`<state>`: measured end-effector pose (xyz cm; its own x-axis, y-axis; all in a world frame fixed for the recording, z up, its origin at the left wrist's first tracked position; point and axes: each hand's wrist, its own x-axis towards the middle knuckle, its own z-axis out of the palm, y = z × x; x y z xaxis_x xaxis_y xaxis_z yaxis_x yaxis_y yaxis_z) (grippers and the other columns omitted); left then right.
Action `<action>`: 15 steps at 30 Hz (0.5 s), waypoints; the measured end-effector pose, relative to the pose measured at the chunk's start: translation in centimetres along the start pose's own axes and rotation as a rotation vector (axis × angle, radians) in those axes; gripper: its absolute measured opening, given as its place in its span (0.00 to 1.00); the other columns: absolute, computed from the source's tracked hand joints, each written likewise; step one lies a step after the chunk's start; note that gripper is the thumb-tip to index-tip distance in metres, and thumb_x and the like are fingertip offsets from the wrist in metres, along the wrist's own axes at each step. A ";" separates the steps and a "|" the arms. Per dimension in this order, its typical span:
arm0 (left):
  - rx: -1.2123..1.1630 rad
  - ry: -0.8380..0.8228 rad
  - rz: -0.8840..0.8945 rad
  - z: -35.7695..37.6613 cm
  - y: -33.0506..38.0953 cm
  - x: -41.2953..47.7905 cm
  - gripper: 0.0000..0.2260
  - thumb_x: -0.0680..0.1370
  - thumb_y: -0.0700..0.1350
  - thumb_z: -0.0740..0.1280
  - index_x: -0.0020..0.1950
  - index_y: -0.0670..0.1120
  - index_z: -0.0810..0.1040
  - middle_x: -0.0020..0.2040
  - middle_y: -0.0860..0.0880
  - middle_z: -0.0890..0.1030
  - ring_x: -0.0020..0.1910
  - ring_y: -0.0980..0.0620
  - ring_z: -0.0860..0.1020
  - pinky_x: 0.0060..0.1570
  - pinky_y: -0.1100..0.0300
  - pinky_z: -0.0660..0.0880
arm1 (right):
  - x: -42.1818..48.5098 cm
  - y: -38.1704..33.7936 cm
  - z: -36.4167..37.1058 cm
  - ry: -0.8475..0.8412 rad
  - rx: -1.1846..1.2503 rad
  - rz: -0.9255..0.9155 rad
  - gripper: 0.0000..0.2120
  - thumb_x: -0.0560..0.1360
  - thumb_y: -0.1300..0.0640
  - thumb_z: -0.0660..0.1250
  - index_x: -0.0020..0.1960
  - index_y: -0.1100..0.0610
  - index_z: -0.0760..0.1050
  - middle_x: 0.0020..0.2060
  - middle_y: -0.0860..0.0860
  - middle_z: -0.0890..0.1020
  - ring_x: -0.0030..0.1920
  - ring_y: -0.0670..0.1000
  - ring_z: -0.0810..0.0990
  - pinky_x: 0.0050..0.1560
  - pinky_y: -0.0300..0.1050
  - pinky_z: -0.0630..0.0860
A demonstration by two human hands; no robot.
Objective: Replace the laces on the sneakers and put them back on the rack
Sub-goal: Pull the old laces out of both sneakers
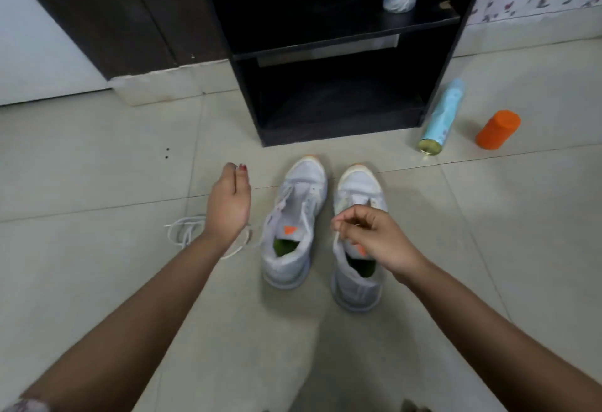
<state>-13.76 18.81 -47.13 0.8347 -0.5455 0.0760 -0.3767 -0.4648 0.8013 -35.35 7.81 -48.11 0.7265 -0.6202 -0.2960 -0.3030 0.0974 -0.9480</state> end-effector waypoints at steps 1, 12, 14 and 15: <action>0.262 0.000 0.050 -1.0 -1.8 0.5 0.11 0.83 0.47 0.54 0.46 0.42 0.67 0.38 0.38 0.76 0.39 0.37 0.76 0.38 0.50 0.67 | 0.1 0.2 0.2 -0.016 -0.048 -0.009 0.05 0.76 0.62 0.68 0.43 0.54 0.79 0.33 0.41 0.80 0.34 0.34 0.77 0.38 0.25 0.69; 0.930 -0.234 -0.175 -4.5 -12.0 1.8 0.21 0.76 0.51 0.66 0.63 0.40 0.68 0.63 0.40 0.72 0.64 0.39 0.69 0.58 0.48 0.69 | 0.1 0.8 -0.1 0.090 -0.304 -0.091 0.03 0.75 0.59 0.69 0.45 0.52 0.80 0.41 0.47 0.84 0.42 0.47 0.82 0.45 0.37 0.77; 0.740 -0.068 -0.024 -3.7 -11.1 1.1 0.19 0.75 0.48 0.68 0.62 0.40 0.70 0.61 0.40 0.72 0.61 0.39 0.71 0.57 0.47 0.70 | -0.3 1.3 -1.0 0.261 -0.479 -0.144 0.03 0.74 0.57 0.70 0.48 0.51 0.79 0.46 0.47 0.82 0.46 0.49 0.80 0.45 0.39 0.76; 0.591 -0.051 0.028 -2.9 -9.8 0.6 0.19 0.75 0.48 0.68 0.62 0.42 0.70 0.60 0.42 0.74 0.58 0.40 0.73 0.56 0.49 0.70 | -0.6 1.7 -1.4 0.343 -0.619 -0.161 0.08 0.73 0.55 0.70 0.53 0.50 0.78 0.51 0.49 0.80 0.50 0.52 0.79 0.47 0.42 0.75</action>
<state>-8.41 25.04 -53.24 0.8066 -0.5889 0.0517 -0.5701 -0.7517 0.3316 -37.19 7.23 -49.34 0.5885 -0.8085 -0.0084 -0.5756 -0.4117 -0.7065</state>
